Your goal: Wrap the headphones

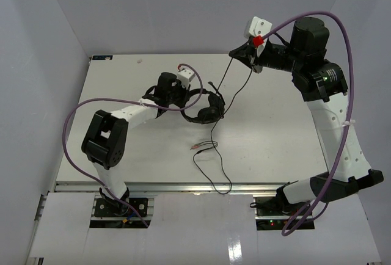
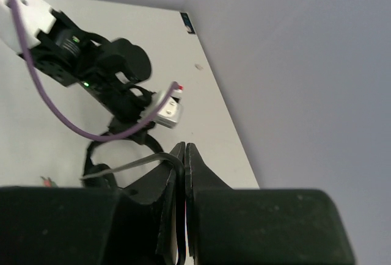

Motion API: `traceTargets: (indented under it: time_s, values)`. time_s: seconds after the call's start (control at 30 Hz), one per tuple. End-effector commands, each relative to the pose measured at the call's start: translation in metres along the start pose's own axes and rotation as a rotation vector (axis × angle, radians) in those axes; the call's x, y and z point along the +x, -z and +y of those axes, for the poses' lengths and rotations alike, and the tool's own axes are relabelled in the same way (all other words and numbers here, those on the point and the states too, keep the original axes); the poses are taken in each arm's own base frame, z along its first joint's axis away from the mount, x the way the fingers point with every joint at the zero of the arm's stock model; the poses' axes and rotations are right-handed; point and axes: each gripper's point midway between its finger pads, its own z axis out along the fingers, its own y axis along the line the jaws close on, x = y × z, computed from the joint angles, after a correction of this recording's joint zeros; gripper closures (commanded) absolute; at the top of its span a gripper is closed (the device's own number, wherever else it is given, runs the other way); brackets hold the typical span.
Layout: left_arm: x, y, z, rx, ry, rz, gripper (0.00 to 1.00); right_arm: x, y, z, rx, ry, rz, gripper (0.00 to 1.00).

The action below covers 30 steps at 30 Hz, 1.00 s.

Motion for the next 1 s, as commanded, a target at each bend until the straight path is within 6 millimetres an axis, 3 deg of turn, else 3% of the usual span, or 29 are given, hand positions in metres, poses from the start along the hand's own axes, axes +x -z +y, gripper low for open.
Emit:
traceTargets:
  time_s: [0.0,0.27,0.47,0.77,0.97]
  values:
    - [-0.009,0.016,-0.009,0.062,-0.07,-0.038,1.0,-0.025,0.013,-0.041,0.166,0.177,-0.004,0.92]
    - [-0.015,0.033,-0.032,0.15,-0.091,-0.076,1.0,-0.004,-0.014,-0.045,0.118,0.13,-0.005,0.92]
    - [-0.018,0.047,-0.06,0.227,-0.111,-0.099,1.0,0.009,-0.027,-0.06,0.173,0.107,-0.006,0.92]
    - [-0.027,0.077,-0.093,0.316,-0.143,-0.149,1.0,0.052,-0.052,-0.084,0.23,0.056,0.076,0.92]
    - [-0.038,0.099,-0.094,0.295,-0.175,-0.189,1.0,0.07,-0.05,-0.097,0.274,0.06,0.129,0.92]
